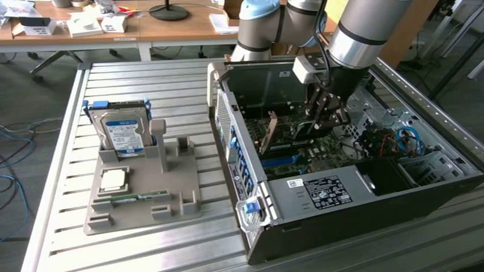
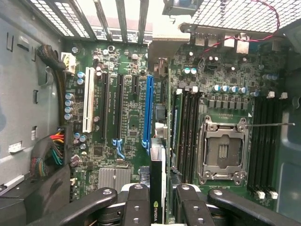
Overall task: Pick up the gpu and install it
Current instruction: 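Insert the gpu into the slot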
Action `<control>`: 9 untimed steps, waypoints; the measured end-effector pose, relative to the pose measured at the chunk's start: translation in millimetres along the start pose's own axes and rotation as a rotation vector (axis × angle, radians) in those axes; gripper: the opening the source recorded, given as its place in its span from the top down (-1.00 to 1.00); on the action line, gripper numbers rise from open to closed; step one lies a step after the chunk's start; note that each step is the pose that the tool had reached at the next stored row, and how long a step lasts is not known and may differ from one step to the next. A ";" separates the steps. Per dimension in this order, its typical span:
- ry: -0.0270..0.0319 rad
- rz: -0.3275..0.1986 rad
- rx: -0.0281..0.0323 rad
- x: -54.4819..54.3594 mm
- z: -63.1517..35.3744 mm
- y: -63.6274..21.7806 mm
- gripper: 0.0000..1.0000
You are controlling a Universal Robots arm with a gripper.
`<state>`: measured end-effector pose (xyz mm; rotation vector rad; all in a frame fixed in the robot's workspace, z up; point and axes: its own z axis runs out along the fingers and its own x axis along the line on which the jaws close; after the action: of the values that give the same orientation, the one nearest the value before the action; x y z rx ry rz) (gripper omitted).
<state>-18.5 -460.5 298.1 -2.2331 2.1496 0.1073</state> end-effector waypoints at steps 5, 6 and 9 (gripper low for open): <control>0.0001 0.000 0.0004 0.0 0.1 0.0 0.47; 0.0002 0.000 0.0013 0.0 0.2 0.2 0.47; 0.0007 0.000 0.0047 0.0 0.8 0.4 0.47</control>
<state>-18.9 -460.4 297.4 -2.2314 2.1474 0.1014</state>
